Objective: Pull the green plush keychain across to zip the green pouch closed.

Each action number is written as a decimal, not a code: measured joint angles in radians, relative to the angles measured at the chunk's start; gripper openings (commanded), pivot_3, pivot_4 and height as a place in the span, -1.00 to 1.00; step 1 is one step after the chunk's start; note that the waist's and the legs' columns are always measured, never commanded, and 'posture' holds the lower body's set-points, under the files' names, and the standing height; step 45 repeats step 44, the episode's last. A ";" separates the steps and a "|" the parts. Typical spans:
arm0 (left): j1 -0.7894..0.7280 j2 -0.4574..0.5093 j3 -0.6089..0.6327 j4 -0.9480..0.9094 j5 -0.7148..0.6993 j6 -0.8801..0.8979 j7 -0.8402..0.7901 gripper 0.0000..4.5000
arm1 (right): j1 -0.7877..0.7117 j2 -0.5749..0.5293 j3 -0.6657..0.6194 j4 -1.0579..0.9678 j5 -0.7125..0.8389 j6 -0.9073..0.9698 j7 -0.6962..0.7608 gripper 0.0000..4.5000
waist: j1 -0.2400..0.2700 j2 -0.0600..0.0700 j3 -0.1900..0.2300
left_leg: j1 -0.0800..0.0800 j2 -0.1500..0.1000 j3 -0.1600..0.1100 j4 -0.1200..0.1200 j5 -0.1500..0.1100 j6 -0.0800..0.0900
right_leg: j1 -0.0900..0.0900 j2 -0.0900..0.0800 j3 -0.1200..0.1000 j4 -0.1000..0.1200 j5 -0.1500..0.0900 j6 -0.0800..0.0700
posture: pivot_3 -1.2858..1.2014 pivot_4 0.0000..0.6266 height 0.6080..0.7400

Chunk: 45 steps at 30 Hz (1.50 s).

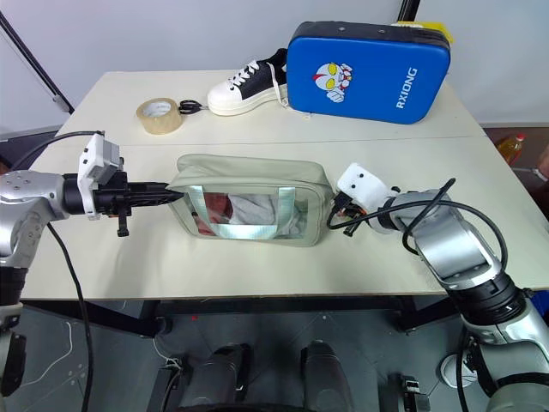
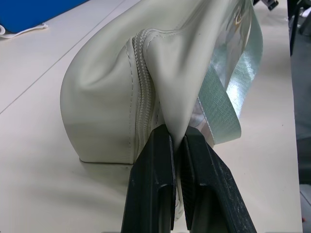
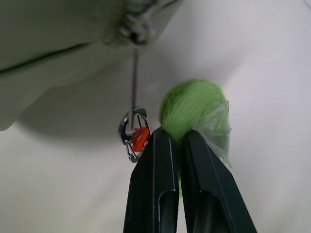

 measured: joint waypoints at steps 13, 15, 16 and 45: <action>-0.026 -0.004 -0.023 0.005 0.003 -0.008 -0.047 -1.00 | -0.089 -0.008 -0.196 -0.012 0.168 0.083 0.089 0.84 | 0.003 0.000 0.000 | 0.000 0.000 -0.001 0.000 0.000 0.000 | 0.002 0.000 -0.001 -0.002 0.000 0.000 | 0.03 -0.52 0.32; -0.040 -0.004 -0.031 0.013 0.013 -0.013 -0.065 -1.00 | -0.088 -0.032 -0.235 -0.008 0.200 0.074 0.119 0.97 | 0.003 0.000 0.000 | 0.000 0.000 -0.001 0.000 0.000 0.000 | 0.002 0.000 -0.001 -0.002 0.000 0.000 | 0.03 -0.52 0.32; -0.053 -0.004 -0.037 0.020 0.018 -0.015 -0.072 -1.00 | -0.084 -0.051 -0.255 0.001 0.216 0.059 0.138 0.97 | 0.004 0.000 0.000 | 0.000 -0.001 -0.001 0.000 0.000 0.000 | 0.002 0.000 -0.002 -0.002 0.000 0.000 | 0.03 -0.52 0.32; 0.047 0.157 0.182 -0.006 -0.119 0.170 -0.068 0.99 | 0.179 -0.188 -0.448 -0.052 0.395 -0.293 0.343 1.00 | 0.004 0.001 0.001 | 0.002 0.000 -0.002 -0.002 -0.001 0.001 | 0.009 -0.002 -0.003 -0.015 0.000 0.001 | 0.03 -0.52 0.32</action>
